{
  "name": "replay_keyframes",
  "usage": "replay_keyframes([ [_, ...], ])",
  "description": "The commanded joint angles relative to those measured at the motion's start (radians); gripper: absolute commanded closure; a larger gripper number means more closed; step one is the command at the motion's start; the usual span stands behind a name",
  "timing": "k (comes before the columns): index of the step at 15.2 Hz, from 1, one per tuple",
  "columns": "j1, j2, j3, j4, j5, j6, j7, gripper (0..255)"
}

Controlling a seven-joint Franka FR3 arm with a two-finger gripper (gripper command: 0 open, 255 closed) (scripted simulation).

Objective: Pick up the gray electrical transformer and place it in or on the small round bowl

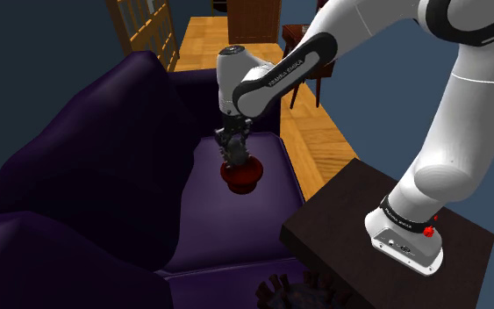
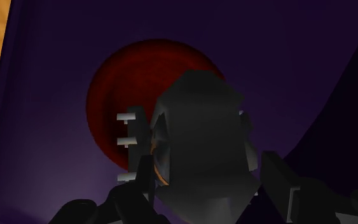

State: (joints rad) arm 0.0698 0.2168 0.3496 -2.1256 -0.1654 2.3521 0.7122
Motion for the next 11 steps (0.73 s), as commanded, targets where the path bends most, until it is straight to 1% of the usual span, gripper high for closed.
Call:
replay_keyframes([
  [1, -0.026, -0.059, -0.002, -0.067, 0.027, 0.015, -0.043, 255],
  [2, -0.039, -0.086, -0.005, -0.098, 0.041, 0.021, -0.068, 255],
  [11, -0.027, 0.004, -0.023, -0.122, -0.018, 0.129, -0.023, 255],
])
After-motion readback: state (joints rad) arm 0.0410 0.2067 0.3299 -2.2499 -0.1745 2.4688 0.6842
